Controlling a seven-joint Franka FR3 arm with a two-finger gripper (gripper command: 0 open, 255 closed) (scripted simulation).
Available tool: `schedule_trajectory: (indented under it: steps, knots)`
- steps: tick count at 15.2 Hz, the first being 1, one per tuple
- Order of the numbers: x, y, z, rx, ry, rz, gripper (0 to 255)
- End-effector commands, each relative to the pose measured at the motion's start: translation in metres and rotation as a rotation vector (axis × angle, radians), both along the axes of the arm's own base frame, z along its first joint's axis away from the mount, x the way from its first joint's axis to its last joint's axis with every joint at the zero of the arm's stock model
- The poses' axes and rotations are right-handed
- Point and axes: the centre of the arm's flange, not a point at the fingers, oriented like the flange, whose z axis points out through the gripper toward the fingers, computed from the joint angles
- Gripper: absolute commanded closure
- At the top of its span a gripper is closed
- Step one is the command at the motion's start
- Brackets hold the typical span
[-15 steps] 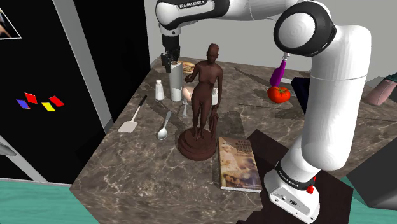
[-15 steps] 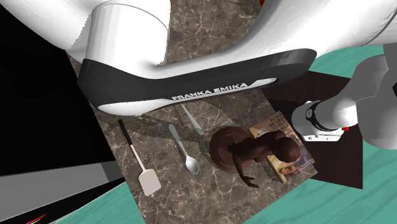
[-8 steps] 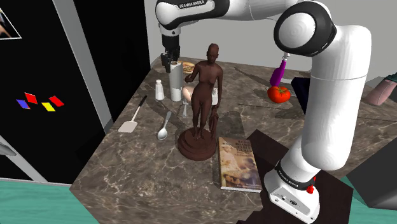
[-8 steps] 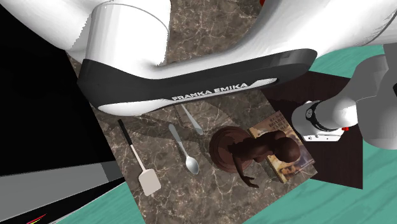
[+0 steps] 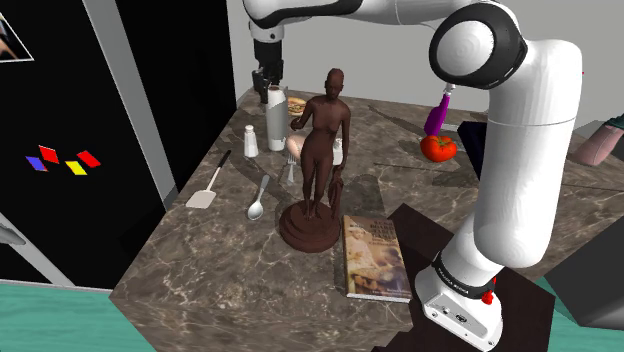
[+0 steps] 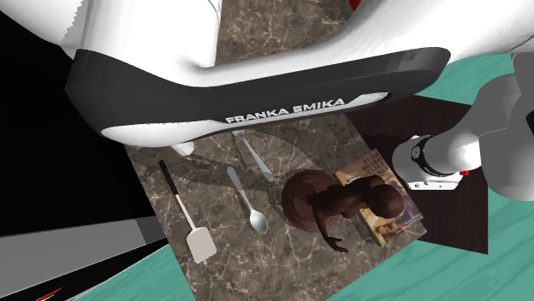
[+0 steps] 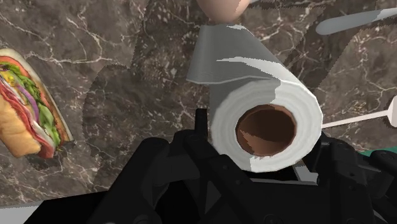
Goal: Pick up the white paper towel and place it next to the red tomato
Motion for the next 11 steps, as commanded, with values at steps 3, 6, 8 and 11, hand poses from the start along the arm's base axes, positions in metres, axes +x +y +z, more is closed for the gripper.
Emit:
schedule_trajectory:
  steps: [3, 6, 8, 11]
  knots:
    - [-0.001, 0.0, 0.022, 0.0, 0.0, 0.0, 255]
    - [-0.001, 0.0, 0.038, 0.0, 0.0, 0.0, 255]
    - [-0.001, 0.0, 0.048, 0.0, 0.0, 0.0, 255]
    - [-0.001, 0.0, 0.064, 0.0, 0.0, 0.0, 255]
